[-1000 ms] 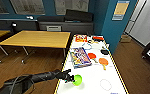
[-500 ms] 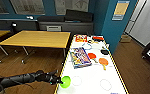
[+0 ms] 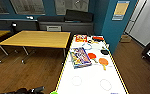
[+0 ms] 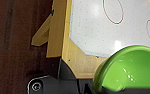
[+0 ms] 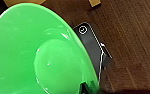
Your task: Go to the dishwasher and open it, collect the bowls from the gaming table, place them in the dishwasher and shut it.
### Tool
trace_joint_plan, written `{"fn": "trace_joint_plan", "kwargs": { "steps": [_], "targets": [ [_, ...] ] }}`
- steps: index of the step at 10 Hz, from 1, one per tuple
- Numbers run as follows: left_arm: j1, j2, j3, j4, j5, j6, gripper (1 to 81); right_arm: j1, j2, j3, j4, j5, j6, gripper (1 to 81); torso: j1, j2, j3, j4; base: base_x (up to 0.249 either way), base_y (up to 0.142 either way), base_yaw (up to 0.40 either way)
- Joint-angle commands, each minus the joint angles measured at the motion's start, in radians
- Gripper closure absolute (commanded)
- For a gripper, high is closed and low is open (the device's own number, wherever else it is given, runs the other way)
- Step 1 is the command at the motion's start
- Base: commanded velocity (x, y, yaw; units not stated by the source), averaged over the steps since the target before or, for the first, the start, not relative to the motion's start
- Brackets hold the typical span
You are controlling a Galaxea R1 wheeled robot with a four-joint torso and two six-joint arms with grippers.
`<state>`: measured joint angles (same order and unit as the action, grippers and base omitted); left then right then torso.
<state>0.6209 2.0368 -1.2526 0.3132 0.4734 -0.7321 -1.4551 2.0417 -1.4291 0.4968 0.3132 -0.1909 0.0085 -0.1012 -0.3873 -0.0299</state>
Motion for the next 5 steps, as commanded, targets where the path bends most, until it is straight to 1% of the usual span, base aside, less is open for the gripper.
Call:
{"fn": "trace_joint_plan", "kwargs": {
  "steps": [1,2,3,4,5],
  "targets": [
    [0.156,-0.165,0.073,0.185,-0.188,0.013,81.1,0.011,-0.053,0.009,-0.026,-0.072,0.001,81.1,0.0,0.0,0.0,0.0,0.0,0.0,0.0],
    [0.227,-0.161,0.036,0.22,-0.229,0.013,81.1,0.006,-0.039,-0.005,-0.027,-0.084,-0.007,81.1,0.0,0.0,0.0,0.0,0.0,0.0,0.0],
    [0.286,-0.15,0.006,0.234,-0.261,0.013,81.1,0.006,-0.024,-0.019,-0.03,-0.097,-0.009,81.1,0.0,0.0,0.0,0.0,0.0,0.0,0.0],
    [0.332,-0.132,-0.037,0.245,-0.307,0.013,81.1,0.005,-0.01,-0.032,-0.032,-0.103,-0.01,81.1,0.0,0.0,0.0,0.0,0.0,0.0,0.0],
    [0.374,-0.11,-0.073,0.254,-0.331,0.013,81.1,-0.002,-0.002,-0.043,-0.032,-0.103,-0.012,81.1,0.0,0.0,0.046,0.0,0.0,0.0,0.0]
  ]
}}
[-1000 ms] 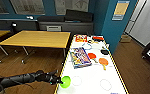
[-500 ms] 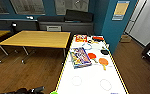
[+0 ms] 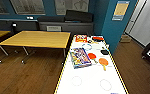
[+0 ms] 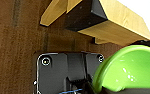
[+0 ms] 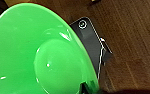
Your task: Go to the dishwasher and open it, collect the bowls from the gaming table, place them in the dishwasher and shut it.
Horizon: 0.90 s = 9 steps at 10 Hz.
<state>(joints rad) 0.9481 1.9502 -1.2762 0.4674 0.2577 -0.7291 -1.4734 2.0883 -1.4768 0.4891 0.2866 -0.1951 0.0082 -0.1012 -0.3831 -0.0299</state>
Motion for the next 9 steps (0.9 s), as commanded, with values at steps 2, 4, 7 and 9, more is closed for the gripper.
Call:
{"fn": "trace_joint_plan", "kwargs": {
  "steps": [2,4,7,9],
  "targets": [
    [0.122,0.029,-0.113,0.12,-0.12,0.01,81.1,0.011,-0.023,-0.029,-0.026,-0.076,-0.007,81.1,0.0,0.0,0.08,0.0,0.0,0.0,0.0],
    [0.179,0.098,-0.184,0.149,-0.121,0.01,81.1,0.011,0.006,-0.06,-0.027,-0.092,-0.007,81.1,0.0,0.0,0.128,0.0,0.0,0.0,0.0],
    [0.232,0.173,-0.271,0.17,-0.136,0.01,81.1,0.012,0.015,-0.065,-0.027,-0.095,-0.009,81.1,-0.002,0.0,0.137,0.0,0.0,0.0,0.0],
    [0.272,0.222,-0.335,0.188,-0.136,0.01,81.1,0.011,0.046,-0.098,-0.027,-0.098,-0.009,81.1,-0.003,-0.002,0.152,0.0,0.0,0.0,0.0]
  ]
}}
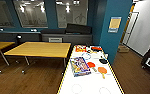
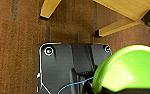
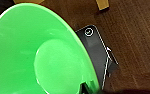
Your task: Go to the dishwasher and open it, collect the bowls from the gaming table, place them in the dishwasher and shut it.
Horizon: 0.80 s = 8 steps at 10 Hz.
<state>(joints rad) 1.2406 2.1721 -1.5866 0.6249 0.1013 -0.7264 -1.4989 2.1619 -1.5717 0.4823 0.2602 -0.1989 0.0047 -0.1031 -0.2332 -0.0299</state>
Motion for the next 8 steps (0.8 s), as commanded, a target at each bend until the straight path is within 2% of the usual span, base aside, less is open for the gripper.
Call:
{"fn": "trace_joint_plan", "kwargs": {
  "steps": [1,5,8],
  "targets": [
    [0.001,0.031,-0.07,0.035,0.02,0.007,81.1,0.032,-0.005,-0.025,-0.021,-0.073,-0.004,81.1,0.0,0.0,0.0,0.0,0.0,0.0,0.0],
    [0.069,0.132,-0.233,0.05,-0.046,0.007,81.1,0.018,0.051,-0.091,-0.031,-0.088,-0.005,81.1,0.0,0.0,0.0,0.0,0.0,0.0,0.0],
    [0.079,0.137,-0.25,0.05,-0.051,0.008,81.1,0.005,0.048,-0.108,-0.038,-0.088,-0.005,81.1,0.0,0.0,0.0,0.0,0.0,0.0,0.0]
  ]
}}
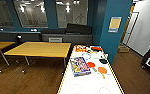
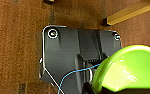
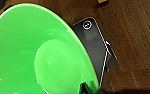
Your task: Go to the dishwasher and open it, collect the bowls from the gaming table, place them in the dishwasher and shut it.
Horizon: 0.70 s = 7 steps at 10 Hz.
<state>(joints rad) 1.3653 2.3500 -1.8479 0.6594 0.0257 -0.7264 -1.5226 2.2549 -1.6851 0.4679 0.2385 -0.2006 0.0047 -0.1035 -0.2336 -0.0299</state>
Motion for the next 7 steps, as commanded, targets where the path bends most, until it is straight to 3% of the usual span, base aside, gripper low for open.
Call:
{"fn": "trace_joint_plan", "kwargs": {
  "steps": [1,7],
  "targets": [
    [-0.042,-0.041,0.006,0.016,0.025,0.007,81.1,0.026,-0.042,-0.005,-0.025,-0.067,-0.003,81.1,0.0,0.0,0.0,0.0,-0.071,0.0,0.0],
    [-0.024,-0.012,-0.042,0.026,0.025,0.008,81.1,0.024,-0.019,-0.033,-0.035,-0.073,-0.003,81.1,-0.001,-0.001,0.001,0.0,-0.109,0.0,0.0]
  ]
}}
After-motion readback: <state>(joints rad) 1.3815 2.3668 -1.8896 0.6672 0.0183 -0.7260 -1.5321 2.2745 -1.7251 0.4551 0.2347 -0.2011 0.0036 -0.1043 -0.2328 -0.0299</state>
